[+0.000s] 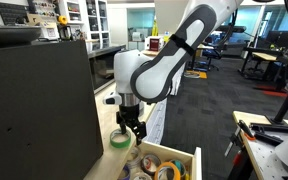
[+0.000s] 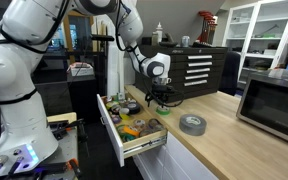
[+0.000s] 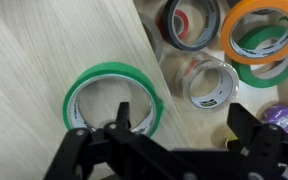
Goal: Put the green masking tape in the drawer
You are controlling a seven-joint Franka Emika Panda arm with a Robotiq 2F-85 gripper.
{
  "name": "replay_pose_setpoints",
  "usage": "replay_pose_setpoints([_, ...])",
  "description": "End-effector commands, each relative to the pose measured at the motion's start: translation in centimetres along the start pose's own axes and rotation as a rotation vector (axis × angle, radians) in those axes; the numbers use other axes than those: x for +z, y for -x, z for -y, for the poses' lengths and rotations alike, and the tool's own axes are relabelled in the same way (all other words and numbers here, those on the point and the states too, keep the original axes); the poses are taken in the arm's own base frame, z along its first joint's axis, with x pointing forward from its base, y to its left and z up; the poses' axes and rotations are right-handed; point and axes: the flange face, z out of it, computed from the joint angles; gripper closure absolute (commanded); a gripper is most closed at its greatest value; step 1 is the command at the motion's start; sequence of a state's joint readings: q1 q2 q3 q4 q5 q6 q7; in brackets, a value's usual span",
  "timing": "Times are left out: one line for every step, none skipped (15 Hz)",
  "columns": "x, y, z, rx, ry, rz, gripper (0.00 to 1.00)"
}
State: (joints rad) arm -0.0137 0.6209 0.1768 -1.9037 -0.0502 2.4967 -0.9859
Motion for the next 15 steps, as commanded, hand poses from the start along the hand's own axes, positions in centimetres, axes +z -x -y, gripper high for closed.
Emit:
replay_pose_setpoints([0.6,0.0,-0.5,-0.018,-0.009,-0.023,0.0])
replay_pose_setpoints([0.9,0.0,-0.5,-0.017,-0.015,-0.021,0.0])
replay_pose_setpoints([1.2,0.2,-0.5,-0.018,-0.02,-0.021,0.0])
replay_pose_setpoints([1.5,0.2,-0.5,-0.02,-0.025,-0.02,0.0])
replay_pose_setpoints([1.7,0.3,-0.5,-0.02,-0.03,-0.018,0.0])
replay_pose_setpoints([1.9,0.4,-0.5,-0.02,-0.033,-0.018,0.0])
replay_pose_setpoints([1.9,0.4,-0.5,-0.023,-0.031,-0.021,0.25])
replay_pose_setpoints([1.9,0.4,-0.4,-0.024,-0.02,-0.017,0.26])
replay_pose_setpoints([1.7,0.3,-0.4,-0.031,-0.014,-0.018,0.32])
replay_pose_setpoints([1.5,0.2,-0.4,-0.037,-0.013,-0.022,0.4])
replay_pose_setpoints([1.3,0.1,-0.4,-0.038,-0.008,-0.024,0.46])
replay_pose_setpoints([1.1,0.0,-0.5,-0.043,-0.007,-0.029,0.54])
replay_pose_setpoints([0.9,0.0,-0.5,-0.047,-0.005,-0.032,0.59])
replay_pose_setpoints([0.8,0.0,-0.6,-0.048,-0.004,-0.035,0.67])
replay_pose_setpoints([0.7,0.0,-0.6,-0.049,-0.003,-0.039,0.73])
